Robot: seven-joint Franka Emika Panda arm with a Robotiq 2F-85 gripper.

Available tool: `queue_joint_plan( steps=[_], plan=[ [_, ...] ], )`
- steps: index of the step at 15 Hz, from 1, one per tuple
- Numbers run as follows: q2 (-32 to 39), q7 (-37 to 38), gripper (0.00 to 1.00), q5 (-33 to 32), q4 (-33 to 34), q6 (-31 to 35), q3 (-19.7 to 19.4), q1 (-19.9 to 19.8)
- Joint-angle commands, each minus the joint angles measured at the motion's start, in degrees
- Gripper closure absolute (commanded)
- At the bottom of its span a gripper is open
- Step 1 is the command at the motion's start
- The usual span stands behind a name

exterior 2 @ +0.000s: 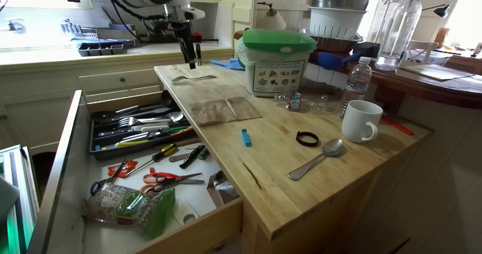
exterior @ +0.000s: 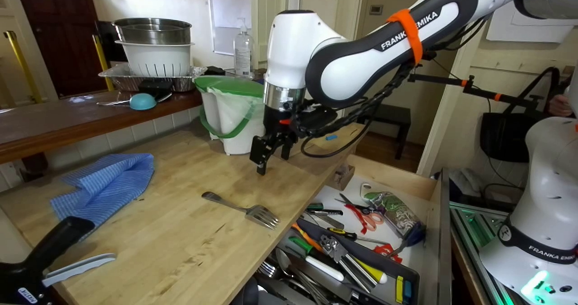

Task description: Pick up the folk from the counter and put it in the drawer

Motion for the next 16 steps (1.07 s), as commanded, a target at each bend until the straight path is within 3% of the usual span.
queue_joint_plan(
  steps=[1, 8, 11, 16],
  plan=[
    [4.18, -1.07, 0.00, 0.52, 1.16, 1.03, -1.18, 1.16],
    [7.51, -2.90, 0.00, -0.58, 2.05, 4.46, -1.18, 3.73],
    [9.81, -3.51, 0.00, -0.45, 5.43, 2.81, -1.40, 4.58],
    [14.17, -3.12, 0.11, -0.59, 11.72, 1.02, -2.42, 5.70]
  ],
)
